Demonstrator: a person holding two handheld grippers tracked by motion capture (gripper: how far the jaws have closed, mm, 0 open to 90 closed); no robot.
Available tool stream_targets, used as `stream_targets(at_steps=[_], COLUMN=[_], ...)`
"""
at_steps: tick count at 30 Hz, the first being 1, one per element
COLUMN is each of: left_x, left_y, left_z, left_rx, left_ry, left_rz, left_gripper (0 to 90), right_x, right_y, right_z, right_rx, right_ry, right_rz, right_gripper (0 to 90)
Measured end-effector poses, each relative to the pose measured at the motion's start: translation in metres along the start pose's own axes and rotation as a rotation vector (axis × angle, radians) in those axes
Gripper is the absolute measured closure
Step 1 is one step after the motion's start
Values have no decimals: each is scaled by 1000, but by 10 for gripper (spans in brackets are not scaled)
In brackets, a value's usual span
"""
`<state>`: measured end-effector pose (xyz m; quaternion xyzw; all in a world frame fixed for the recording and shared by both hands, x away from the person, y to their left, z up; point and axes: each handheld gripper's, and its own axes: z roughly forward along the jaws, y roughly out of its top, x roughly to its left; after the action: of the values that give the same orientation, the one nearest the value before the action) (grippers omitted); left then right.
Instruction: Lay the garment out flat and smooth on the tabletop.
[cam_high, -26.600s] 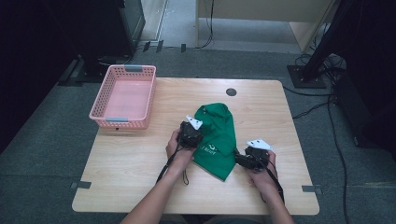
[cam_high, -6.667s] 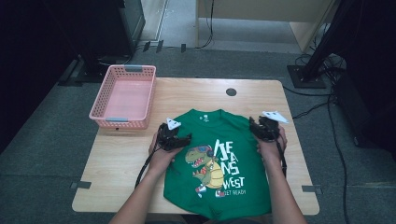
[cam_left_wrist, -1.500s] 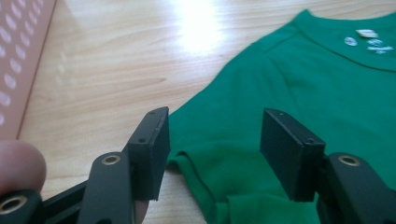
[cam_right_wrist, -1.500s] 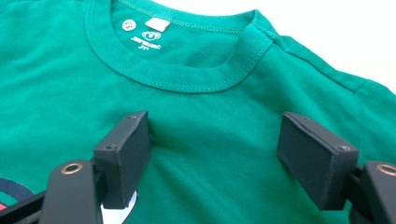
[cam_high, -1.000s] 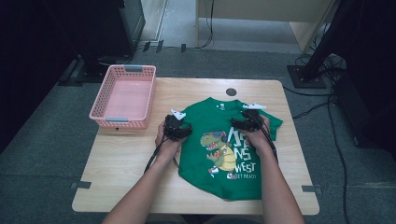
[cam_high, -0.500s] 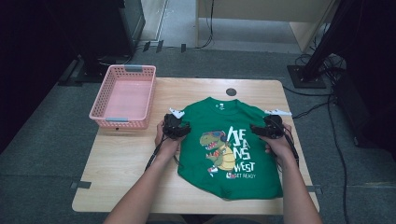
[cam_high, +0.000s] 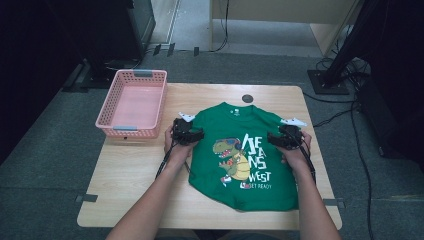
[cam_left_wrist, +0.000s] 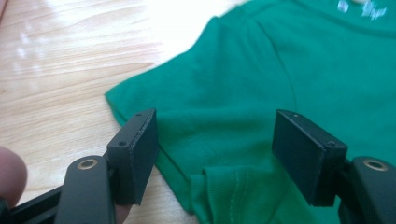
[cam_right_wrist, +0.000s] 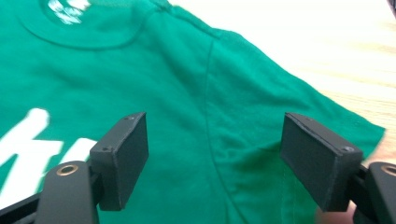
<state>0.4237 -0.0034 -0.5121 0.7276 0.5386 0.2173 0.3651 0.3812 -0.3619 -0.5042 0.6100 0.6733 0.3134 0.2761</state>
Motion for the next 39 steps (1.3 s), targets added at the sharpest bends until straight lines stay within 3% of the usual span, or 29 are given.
stream_targets(at_steps=[4,7,9,11,16,21,25,31,33,35,39], left_x=[-3,-11,-14,-18,-27,-30,-33,-37,-40,-45,-54], left_y=[0,-1,-5,-11,-30,-42,-45,-45,-44,-45,-50], left_z=[-16,-31,-39,-45,-57,-73,-83,-100,-106,-110,-115], left_rx=[-18,-27,-25,7,30,24,18,-2,-6,9,59], left_ry=[-49,-68,-104,-140,-207,-230,-233,-235,-261,-276,-320], left_rz=[-16,30,39,50,66,44,59,90,90,104,149], left_gripper=[293,288,288,288,278,277,277,278,278,278,287], right_x=[6,11,14,16,25,37,40,35,33,32,35], right_y=[-7,-14,-20,-26,-42,-57,-67,-80,-80,-79,-79], right_z=[-18,-26,-32,-37,-47,-58,-65,-61,-61,-61,-59], right_rx=[-10,0,-12,-10,1,17,17,19,9,18,30], right_ry=[66,84,88,80,85,72,71,68,76,92,67], right_rz=[-17,-13,-5,6,-33,-62,-62,-27,-6,-5,-28], right_gripper=[213,209,209,210,206,149,138,132,131,131,133])
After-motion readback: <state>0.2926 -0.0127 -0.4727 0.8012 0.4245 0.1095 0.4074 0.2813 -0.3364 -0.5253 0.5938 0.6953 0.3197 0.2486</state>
